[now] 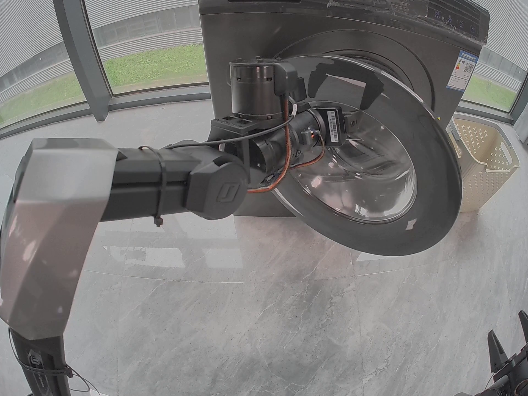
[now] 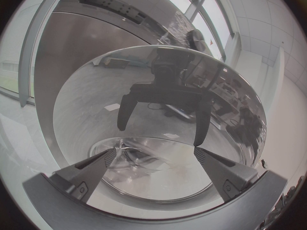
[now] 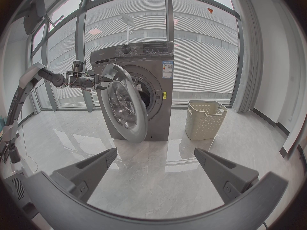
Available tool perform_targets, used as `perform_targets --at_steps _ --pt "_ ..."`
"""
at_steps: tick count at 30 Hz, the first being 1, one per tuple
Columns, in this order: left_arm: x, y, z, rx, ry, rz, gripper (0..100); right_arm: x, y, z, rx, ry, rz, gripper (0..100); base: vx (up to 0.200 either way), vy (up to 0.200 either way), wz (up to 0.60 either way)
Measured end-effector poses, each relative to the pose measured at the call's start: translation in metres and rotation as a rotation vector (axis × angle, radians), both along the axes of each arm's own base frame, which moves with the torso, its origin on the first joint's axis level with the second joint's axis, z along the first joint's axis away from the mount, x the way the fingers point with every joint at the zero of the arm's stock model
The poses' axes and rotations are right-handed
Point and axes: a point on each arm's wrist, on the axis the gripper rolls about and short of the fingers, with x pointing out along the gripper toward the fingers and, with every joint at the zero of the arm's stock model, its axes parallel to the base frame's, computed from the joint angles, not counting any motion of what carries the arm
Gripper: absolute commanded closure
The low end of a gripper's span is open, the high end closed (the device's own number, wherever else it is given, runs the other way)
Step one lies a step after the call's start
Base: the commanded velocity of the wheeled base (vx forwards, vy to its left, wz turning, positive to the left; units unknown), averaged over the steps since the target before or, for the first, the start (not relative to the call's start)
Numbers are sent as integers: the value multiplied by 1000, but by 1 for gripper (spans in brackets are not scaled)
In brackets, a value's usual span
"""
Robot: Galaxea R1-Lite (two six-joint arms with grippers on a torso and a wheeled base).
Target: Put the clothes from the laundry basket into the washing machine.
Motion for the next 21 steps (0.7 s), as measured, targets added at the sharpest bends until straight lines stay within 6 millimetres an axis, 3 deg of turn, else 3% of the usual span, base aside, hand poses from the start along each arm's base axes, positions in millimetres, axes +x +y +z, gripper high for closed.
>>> perform_targets --at_steps 5,10,15,21 --pt "7 -3 -1 -17 14 40 0 0 0 0 0 0 0 0 0 0 0" --pt "0 1 -12 22 77 37 0 0 0 0 0 0 0 0 0 0 0" --pt "-27 17 -22 93 155 19 0 0 0 0 0 0 0 0 0 0 0" --pt "-77 57 -18 152 211 -5 0 0 0 0 0 0 0 0 0 0 0"
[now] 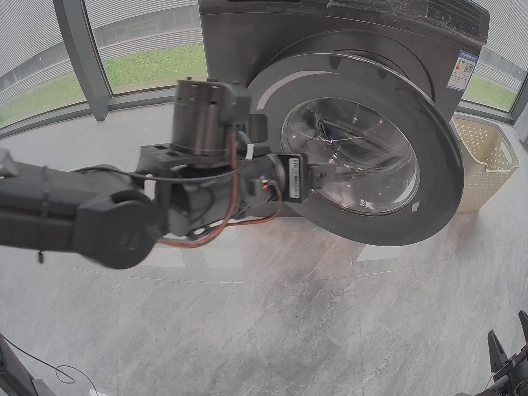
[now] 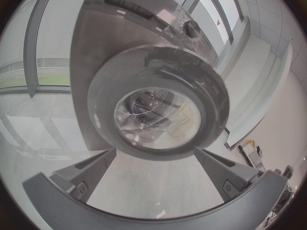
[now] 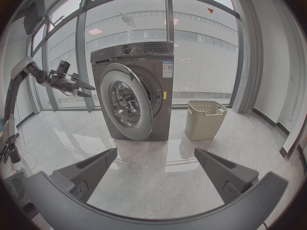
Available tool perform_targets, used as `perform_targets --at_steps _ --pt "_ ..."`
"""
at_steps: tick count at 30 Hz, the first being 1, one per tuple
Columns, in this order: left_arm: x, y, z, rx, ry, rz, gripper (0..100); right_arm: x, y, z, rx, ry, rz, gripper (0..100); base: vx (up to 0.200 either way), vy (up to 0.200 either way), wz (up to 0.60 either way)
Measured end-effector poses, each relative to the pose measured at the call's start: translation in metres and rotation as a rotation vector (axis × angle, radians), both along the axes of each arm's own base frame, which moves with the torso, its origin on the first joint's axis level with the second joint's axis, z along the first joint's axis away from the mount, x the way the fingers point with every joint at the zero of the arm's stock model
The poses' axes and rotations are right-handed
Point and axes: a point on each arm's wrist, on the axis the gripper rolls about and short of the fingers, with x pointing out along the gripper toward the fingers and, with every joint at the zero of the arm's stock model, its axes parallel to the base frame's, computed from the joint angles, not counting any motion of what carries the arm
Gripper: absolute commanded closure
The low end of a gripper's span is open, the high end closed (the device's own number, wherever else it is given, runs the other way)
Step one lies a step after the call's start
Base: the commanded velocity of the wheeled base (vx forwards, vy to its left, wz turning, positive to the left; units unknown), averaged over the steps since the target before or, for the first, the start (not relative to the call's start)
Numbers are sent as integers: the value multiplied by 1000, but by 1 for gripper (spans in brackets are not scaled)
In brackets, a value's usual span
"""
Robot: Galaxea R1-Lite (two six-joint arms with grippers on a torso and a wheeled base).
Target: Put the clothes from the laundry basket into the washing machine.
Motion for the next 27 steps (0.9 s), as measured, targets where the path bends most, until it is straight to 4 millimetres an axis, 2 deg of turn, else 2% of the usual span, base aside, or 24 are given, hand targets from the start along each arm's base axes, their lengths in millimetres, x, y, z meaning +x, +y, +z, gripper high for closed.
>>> perform_targets --at_steps 7,14,18,22,27 --pt "-68 69 18 15 -5 -17 0 0 0 0 0 0 0 0 0 0 0" --pt "-130 146 15 5 -45 25 0 0 0 0 0 0 0 0 0 0 0" --pt "-164 186 -2 1 -72 89 0 0 0 0 0 0 0 0 0 0 0" --pt "-199 219 -28 -5 -106 181 0 0 0 0 0 0 0 0 0 0 0" --pt "-239 245 -72 -1 -138 321 0 0 0 0 0 0 0 0 0 0 0"
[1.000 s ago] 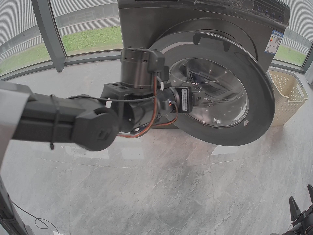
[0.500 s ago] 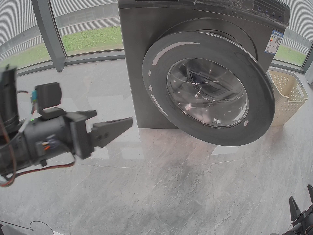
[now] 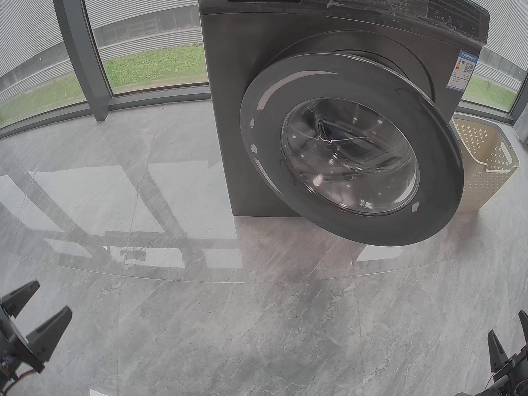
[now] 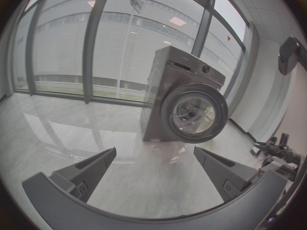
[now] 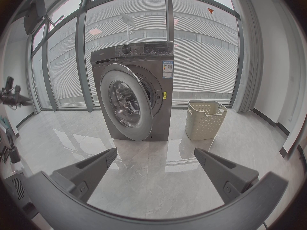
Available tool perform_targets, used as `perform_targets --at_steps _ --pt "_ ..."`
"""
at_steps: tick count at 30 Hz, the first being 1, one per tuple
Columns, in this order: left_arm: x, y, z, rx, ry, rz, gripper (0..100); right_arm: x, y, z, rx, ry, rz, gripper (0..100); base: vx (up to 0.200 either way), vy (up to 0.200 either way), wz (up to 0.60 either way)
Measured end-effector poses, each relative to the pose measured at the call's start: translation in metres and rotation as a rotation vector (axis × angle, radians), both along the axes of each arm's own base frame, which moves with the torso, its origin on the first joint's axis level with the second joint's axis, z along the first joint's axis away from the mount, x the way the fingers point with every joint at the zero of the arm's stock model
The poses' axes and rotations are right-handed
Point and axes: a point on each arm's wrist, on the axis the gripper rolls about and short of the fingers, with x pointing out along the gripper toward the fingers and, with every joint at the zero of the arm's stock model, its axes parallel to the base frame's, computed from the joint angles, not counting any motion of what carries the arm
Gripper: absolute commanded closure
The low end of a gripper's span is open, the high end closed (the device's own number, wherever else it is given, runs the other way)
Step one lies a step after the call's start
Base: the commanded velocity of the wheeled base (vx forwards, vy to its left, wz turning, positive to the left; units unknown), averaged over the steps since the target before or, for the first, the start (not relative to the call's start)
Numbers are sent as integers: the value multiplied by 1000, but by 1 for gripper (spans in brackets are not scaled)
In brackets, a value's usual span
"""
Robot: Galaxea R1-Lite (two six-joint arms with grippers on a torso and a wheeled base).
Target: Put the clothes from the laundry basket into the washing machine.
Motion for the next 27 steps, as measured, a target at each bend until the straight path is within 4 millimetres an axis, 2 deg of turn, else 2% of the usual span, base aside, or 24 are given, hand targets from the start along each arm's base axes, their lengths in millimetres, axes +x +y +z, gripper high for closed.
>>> perform_targets --at_steps 6,10,15,24,27 --pt "-34 9 -57 30 -54 216 0 0 0 0 0 0 0 0 0 0 0" --pt "-42 10 -80 84 -71 367 0 0 0 0 0 0 0 0 0 0 0" --pt "-47 10 -91 143 -81 364 0 0 0 0 0 0 0 0 0 0 0" --pt "-49 9 -94 150 -104 353 0 0 0 0 0 0 0 0 0 0 0" --pt "-49 9 -94 149 -107 351 0 0 0 0 -2 1 1 0 0 -200 0"
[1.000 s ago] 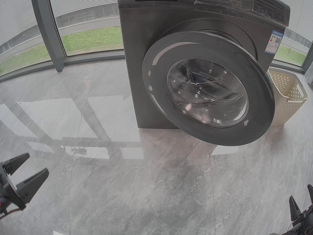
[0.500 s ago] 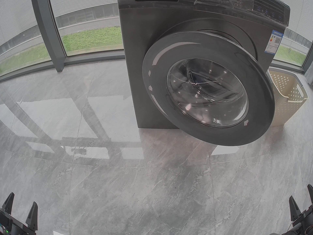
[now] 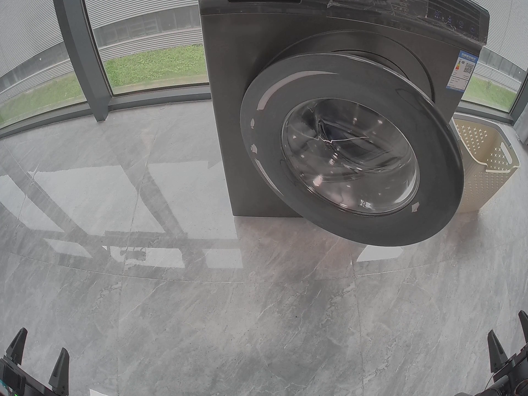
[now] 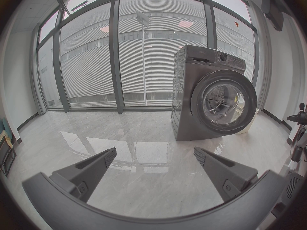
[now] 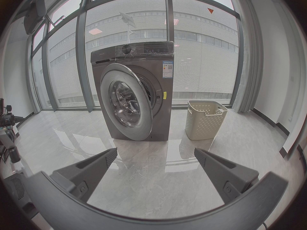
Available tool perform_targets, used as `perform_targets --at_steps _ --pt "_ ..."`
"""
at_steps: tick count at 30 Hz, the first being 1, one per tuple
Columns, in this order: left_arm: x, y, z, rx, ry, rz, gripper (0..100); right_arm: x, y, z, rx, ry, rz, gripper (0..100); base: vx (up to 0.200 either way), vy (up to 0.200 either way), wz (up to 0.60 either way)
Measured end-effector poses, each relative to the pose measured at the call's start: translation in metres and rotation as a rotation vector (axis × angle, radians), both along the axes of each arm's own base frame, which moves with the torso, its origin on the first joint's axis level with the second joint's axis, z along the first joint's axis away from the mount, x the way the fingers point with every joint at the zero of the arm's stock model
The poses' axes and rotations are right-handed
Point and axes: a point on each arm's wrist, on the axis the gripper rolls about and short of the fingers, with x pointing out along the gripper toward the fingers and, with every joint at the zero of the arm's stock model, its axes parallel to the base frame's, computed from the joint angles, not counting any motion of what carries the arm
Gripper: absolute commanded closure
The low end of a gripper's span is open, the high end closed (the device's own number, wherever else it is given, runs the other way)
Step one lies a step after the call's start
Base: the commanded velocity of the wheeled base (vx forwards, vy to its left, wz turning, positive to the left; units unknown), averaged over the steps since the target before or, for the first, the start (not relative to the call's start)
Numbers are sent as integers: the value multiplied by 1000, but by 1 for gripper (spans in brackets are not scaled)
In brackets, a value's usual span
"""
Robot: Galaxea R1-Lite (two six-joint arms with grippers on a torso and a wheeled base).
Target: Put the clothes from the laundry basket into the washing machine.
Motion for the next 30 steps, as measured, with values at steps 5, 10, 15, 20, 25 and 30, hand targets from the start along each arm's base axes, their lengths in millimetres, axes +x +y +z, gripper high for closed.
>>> perform_targets --at_steps 5,10,15,20,25,30 --pt "0 0 0 0 -2 0 0 0 0 0 3 1 -10 0 0 -200 0" --pt "0 0 0 0 -2 -1 0 0 0 2 12 -22 -22 0 0 -200 0" --pt "0 0 0 2 -2 -1 0 -5 0 26 21 -114 1 0 0 -200 0" --pt "0 0 0 3 -2 -3 0 2 1 48 27 -88 53 0 0 -200 0" --pt "0 0 0 4 -2 -4 0 26 2 67 34 -13 117 0 0 -40 0" --pt "0 0 0 6 -1 -4 0 62 6 83 76 52 215 0 0 0 0"
